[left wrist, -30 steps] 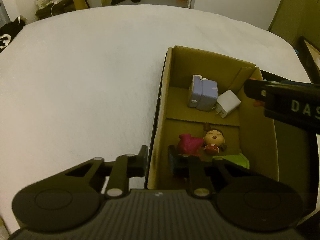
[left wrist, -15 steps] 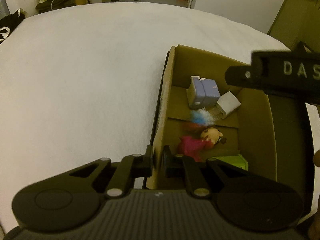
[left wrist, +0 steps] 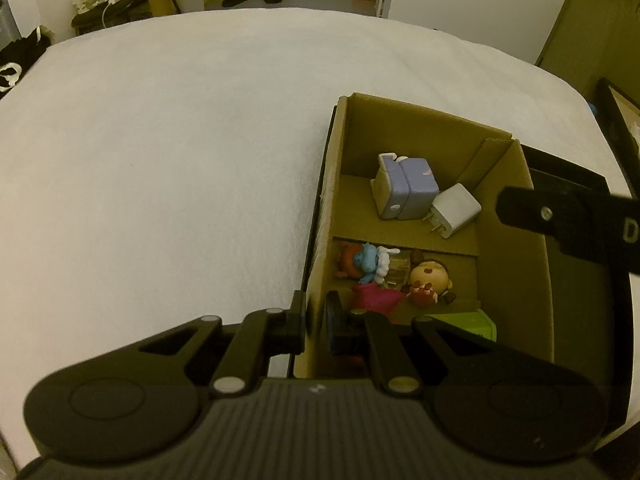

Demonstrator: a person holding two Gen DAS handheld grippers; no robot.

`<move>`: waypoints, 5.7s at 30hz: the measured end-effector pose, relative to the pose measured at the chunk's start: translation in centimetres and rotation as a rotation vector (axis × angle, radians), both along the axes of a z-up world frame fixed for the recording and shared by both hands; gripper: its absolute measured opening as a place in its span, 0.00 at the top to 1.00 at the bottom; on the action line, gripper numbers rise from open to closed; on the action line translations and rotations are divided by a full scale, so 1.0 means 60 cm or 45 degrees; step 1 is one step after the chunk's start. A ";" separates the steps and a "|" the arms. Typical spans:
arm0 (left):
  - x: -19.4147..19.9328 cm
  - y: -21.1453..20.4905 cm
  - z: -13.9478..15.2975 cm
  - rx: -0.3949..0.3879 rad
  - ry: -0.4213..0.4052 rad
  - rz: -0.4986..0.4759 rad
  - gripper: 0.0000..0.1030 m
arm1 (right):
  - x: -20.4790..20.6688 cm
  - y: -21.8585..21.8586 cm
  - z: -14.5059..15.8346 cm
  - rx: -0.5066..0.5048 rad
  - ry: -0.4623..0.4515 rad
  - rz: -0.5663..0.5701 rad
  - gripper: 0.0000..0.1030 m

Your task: Organize rigid objects

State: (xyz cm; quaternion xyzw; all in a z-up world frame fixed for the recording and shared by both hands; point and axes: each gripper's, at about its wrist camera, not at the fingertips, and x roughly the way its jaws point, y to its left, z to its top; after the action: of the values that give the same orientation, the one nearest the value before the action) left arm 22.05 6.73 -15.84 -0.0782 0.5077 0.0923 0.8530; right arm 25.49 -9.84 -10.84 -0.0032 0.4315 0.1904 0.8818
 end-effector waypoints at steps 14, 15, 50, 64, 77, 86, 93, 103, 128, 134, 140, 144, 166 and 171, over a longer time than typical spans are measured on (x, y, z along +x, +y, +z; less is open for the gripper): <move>-0.007 -0.014 0.033 0.042 -0.006 0.006 0.85 | -0.017 -0.063 0.008 0.029 -0.001 -0.102 0.08; -0.008 -0.014 0.036 0.039 -0.002 0.009 0.81 | -0.019 -0.069 0.009 0.032 -0.001 -0.111 0.08; -0.126 -0.085 0.209 0.127 -0.193 -0.108 0.02 | -0.139 -0.198 0.102 0.045 -0.075 -0.307 0.00; -0.216 -0.076 0.278 0.108 -0.338 -0.170 0.02 | -0.231 -0.181 0.175 0.021 -0.185 -0.301 0.00; -0.288 -0.070 0.299 0.110 -0.399 -0.173 0.02 | -0.308 -0.166 0.211 0.016 -0.276 -0.296 0.00; -0.329 -0.073 0.317 0.112 -0.440 -0.177 0.02 | -0.343 -0.170 0.217 0.019 -0.280 -0.305 0.00; -0.358 -0.079 0.320 0.107 -0.460 -0.189 0.02 | -0.369 -0.163 0.219 0.001 -0.303 -0.293 0.00; -0.375 -0.082 0.305 0.093 -0.447 -0.190 0.02 | -0.393 -0.166 0.221 -0.052 -0.302 -0.326 0.00; -0.387 -0.085 0.302 0.086 -0.456 -0.200 0.02 | -0.399 -0.167 0.209 -0.059 -0.294 -0.333 0.00; -0.388 -0.086 0.302 0.085 -0.453 -0.200 0.02 | -0.400 -0.167 0.211 -0.065 -0.294 -0.337 0.00; -0.388 -0.088 0.298 0.083 -0.456 -0.204 0.02 | -0.400 -0.166 0.215 -0.071 -0.297 -0.340 0.00; -0.388 -0.088 0.299 0.084 -0.456 -0.205 0.02 | -0.399 -0.170 0.216 -0.072 -0.291 -0.344 0.00; -0.386 -0.091 0.296 0.084 -0.452 -0.211 0.02 | -0.398 -0.173 0.214 -0.087 -0.294 -0.347 0.00; -0.385 -0.092 0.296 0.088 -0.449 -0.222 0.02 | -0.398 -0.177 0.217 -0.087 -0.299 -0.345 0.00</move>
State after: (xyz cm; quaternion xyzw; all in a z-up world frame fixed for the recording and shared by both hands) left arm -1.04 1.22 1.91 -0.0196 0.3518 0.0202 0.9356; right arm 1.59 -20.47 2.19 0.0029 0.3282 0.0537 0.9431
